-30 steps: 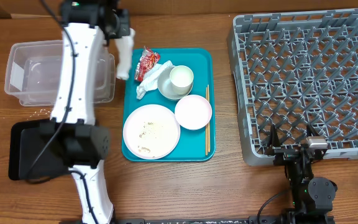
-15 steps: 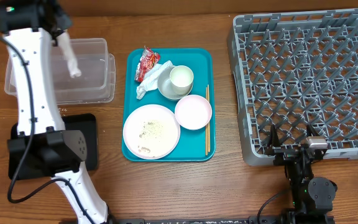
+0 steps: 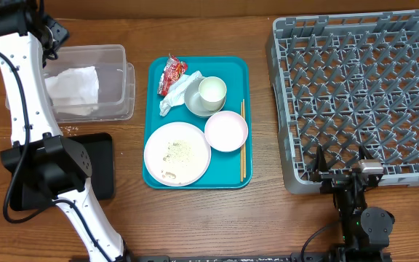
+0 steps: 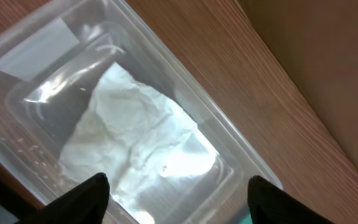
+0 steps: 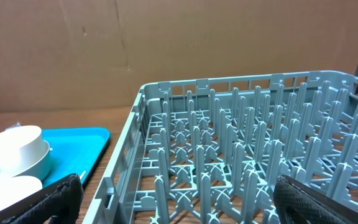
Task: Sort waste into correct bins and load items into the dishwasher
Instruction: 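Carry the tissue with the left gripper and drop it into the clear bin, then return the left gripper to the tray and grasp the remaining tissue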
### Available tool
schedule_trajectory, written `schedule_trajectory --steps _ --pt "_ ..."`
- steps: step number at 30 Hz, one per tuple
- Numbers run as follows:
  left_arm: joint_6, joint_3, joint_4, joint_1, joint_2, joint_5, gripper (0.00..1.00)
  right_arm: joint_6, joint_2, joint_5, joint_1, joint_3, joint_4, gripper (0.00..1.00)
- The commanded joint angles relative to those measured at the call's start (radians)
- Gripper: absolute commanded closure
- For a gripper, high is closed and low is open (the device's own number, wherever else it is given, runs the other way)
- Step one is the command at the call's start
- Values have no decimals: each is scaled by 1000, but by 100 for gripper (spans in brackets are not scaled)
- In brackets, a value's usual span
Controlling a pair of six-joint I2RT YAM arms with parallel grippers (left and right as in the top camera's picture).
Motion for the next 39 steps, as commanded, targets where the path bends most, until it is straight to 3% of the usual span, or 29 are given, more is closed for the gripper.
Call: schedule_trajectory --steps 1,5,7,9,12,18,21,23,30,33,39 --pt "107 5 2 -1 -7 184 27 -7 -8 5 -6 -10 6 0" --pt "315 5 23 -11 -16 490 30 -7 -8 5 -6 -10 6 0" --pt "384 5 32 -32 -19 611 45 -7 -8 5 -6 -10 6 0" --pt "425 5 33 -59 -19 661 53 -7 -8 5 -6 -10 6 0" --pt "464 5 27 -126 -19 620 48 -7 -8 5 -6 -10 6 0" --pt "472 4 8 -288 -7 331 43 -7 -8 5 -6 -10 6 0" --pt "475 4 -27 -357 15 159 30 -7 -8 5 -6 -10 6 0" --pt "475 4 -56 -389 38 93 28 -7 -8 5 -6 -10 6 0" --pt "490 4 -168 -415 162 86 28 -7 -8 5 -6 -10 6 0" --pt "494 4 -199 -409 209 88 34 -7 -8 5 -6 -10 6 0" --pt "624 4 -232 -418 256 208 35 -7 -8 5 -6 -10 6 0"
